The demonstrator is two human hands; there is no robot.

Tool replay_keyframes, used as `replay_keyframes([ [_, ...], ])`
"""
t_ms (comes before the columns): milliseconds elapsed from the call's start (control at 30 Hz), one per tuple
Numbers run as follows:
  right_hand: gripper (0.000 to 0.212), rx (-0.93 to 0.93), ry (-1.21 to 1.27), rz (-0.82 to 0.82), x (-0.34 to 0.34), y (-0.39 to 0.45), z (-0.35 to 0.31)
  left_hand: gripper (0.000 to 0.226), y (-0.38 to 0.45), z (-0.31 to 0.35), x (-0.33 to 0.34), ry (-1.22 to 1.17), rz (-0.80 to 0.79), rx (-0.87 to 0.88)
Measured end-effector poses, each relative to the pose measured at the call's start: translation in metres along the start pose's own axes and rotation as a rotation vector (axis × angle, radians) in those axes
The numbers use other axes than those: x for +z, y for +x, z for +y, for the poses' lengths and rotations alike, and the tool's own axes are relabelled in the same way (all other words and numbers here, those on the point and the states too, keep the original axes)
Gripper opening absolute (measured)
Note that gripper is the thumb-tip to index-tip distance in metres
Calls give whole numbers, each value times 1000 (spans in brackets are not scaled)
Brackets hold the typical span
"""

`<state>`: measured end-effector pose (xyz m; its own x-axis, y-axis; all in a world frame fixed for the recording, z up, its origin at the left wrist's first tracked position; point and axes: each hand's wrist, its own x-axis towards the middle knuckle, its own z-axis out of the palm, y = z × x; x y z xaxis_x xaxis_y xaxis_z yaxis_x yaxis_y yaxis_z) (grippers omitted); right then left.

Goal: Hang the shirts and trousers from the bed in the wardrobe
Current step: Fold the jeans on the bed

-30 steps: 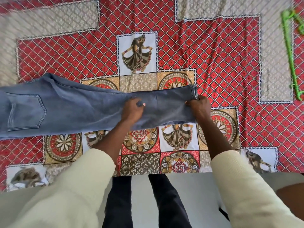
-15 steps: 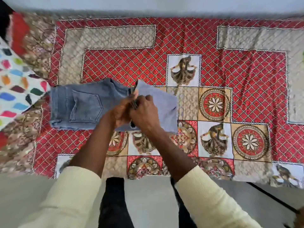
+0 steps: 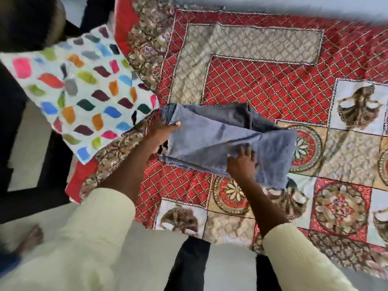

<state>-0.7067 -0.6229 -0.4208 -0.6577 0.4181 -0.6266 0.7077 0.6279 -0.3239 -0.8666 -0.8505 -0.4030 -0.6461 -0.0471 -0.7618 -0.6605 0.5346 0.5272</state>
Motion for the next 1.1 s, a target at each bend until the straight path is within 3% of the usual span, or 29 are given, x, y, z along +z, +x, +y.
replay_keyframes([
  [33, 70, 3, -24, -9, 5, 4, 2, 70, 3, -7, 0, 56, 33, 32],
  [167, 78, 9, -104, -3, 25, 23, -4, 70, 23, -37, -1, 174, 166, 143],
  [367, 69, -65, -181, 17, 33, 29, 1, 46, 33, -59, 0, 79, 292, 199],
  [500, 60, -109, -170, 56, 23, 31, 3, 52, 32, -57, 14, 407, 474, 178],
  [533, 59, -120, -150, 140, 17, 32, 3, 54, 28, -54, 20, 508, 553, 264],
  [600, 64, -106, -120, 313, 1, 39, 2, 48, 21, -45, 33, 654, 632, 597],
  [667, 65, -76, -145, 371, -19, 55, 5, 32, 16, -38, 53, 747, 528, 939],
  [733, 68, -74, -207, 348, -37, 70, 12, 22, 15, -32, 75, 773, 369, 1115],
  [867, 58, -89, -253, 314, -61, 85, 35, 34, 27, -15, 109, 863, 275, 1002],
  [933, 43, -58, -263, 342, -68, 88, 46, 25, 36, -5, 111, 888, 271, 952],
  [1100, 27, 25, -131, 440, -92, 84, 68, 17, 47, 8, 101, 705, 395, 929],
])
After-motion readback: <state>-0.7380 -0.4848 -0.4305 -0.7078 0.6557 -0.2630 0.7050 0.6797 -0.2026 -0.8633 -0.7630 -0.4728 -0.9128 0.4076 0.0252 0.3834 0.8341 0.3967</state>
